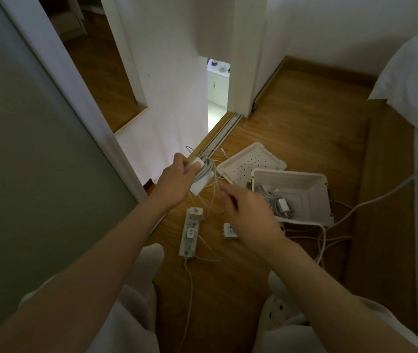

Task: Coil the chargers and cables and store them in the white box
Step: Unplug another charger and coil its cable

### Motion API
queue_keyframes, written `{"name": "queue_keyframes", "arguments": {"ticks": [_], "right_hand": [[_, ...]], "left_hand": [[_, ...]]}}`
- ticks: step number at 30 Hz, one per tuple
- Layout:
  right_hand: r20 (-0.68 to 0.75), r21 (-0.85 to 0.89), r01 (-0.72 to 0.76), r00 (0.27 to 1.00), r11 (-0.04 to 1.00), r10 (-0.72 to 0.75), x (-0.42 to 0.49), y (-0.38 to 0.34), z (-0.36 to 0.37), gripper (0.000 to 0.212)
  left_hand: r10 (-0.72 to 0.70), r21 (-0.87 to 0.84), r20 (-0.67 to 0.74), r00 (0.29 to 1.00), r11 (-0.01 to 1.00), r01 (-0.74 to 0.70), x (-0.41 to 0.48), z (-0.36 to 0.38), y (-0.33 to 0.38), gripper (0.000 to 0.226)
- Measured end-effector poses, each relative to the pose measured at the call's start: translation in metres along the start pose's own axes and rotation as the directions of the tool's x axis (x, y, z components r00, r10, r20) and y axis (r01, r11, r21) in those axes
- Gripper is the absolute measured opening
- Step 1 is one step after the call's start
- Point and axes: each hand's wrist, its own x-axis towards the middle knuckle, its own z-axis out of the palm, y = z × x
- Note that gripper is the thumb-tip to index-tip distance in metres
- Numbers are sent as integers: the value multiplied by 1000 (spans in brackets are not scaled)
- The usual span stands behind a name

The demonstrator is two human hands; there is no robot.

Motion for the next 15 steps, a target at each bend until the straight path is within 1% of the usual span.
{"name": "queue_keyframes", "arguments": {"ticks": [2,4,6,7,8,9,10,11,13,15], "right_hand": [[38,-45,44,998,998,-42,-5,-4,9,30],[91,-70,68,994,995,-61,-7,-5,18,36],[144,-82,68,988,994,-55,-11,-6,27,50],[158,-87,59,986,994,-45,-13,-7,31,55],[153,-91,60,987,994,-46,-14,-7,35,56],[133,-93,69,990,993,-56,-16,-7,39,55],[104,-87,79,992,993,-69,-17,-6,41,51],[77,-72,85,994,994,-79,-18,-5,43,47],[29,-11,76,997,997,-76,-17,-2,44,37],[33,100,11,999,995,-14,-12,2,41,26]], "left_hand": [[-58,-67,-9,998,996,57,0,2,3,24],[-142,-181,-10,990,974,138,3,4,4,28],[-261,-295,0,965,922,250,5,5,6,34],[-314,-358,32,949,883,304,4,4,8,41],[-343,-453,90,935,822,345,4,5,9,47],[-344,-574,163,925,729,372,2,6,12,49],[-324,-685,236,916,613,393,-1,7,14,48],[-303,-761,289,908,503,410,-4,7,17,43],[-282,-842,341,897,333,425,-6,6,17,33],[-254,-880,385,887,189,436,-5,4,14,30]]}}
